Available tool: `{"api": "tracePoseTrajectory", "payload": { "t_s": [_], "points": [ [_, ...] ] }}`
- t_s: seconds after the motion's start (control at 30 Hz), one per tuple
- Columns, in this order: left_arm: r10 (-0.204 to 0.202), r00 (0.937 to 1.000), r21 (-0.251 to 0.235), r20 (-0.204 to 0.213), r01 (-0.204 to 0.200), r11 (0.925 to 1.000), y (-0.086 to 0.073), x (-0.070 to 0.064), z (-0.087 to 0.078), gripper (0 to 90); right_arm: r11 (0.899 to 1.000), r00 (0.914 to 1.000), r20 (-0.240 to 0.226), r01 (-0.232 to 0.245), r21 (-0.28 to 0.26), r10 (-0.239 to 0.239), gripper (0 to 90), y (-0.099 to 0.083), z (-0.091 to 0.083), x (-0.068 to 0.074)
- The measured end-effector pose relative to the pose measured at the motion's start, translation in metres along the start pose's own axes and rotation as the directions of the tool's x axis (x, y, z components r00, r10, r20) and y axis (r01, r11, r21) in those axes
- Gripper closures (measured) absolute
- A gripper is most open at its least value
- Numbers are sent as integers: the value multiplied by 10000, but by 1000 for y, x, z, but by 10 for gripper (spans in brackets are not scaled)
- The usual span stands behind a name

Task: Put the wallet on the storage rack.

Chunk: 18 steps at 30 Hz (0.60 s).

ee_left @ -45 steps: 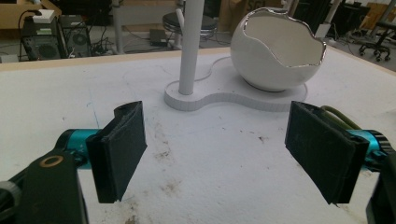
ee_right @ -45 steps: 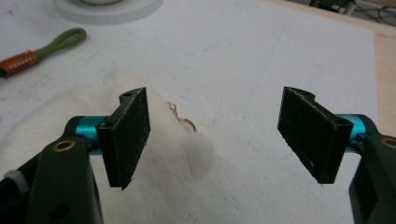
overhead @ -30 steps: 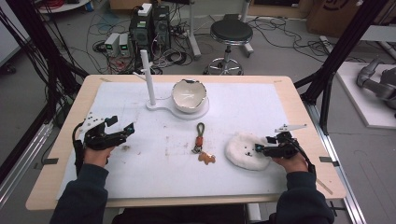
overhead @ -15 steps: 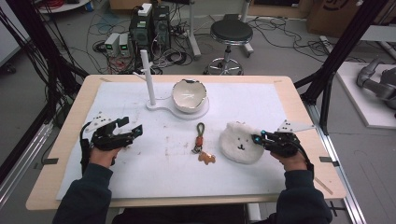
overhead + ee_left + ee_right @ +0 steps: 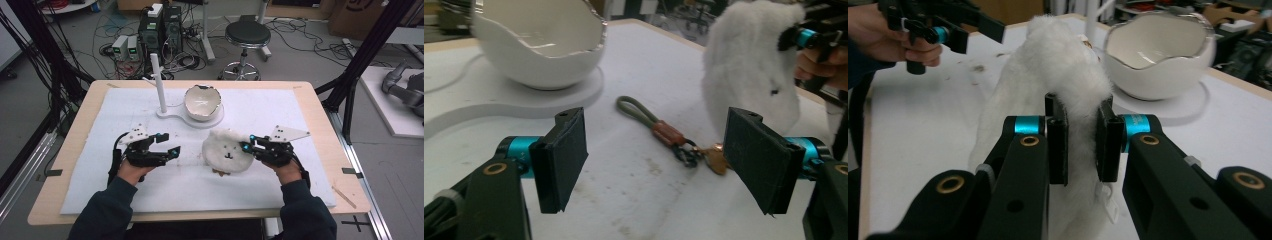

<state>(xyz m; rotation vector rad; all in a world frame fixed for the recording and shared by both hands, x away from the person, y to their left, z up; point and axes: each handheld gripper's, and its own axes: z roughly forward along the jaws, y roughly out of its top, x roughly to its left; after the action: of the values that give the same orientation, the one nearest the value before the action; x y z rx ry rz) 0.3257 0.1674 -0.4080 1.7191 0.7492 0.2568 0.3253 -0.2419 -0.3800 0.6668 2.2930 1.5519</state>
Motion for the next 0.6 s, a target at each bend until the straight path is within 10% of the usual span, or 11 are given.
{"api": "tracePoseTrajectory", "payload": {
  "t_s": [0.4, 0.53, 0.6],
  "points": [
    [444, 9838, 909, 1736, -609, 9940, -5, -23, 30, 408, 9973, 9918, -1089, 697, 224, -669, 798, 9, 35, 25],
    [795, 9837, 1225, 1614, -999, 9874, -7, -28, 32, 738, 9963, 9924, -1014, 750, 431, -703, 783, 9, 39, 27],
    [860, 9835, 1062, 1591, -1037, 9889, -6, -28, 31, 763, 9979, 9960, -782, 472, 438, -437, 717, 8, 39, 26]
  ]
}}
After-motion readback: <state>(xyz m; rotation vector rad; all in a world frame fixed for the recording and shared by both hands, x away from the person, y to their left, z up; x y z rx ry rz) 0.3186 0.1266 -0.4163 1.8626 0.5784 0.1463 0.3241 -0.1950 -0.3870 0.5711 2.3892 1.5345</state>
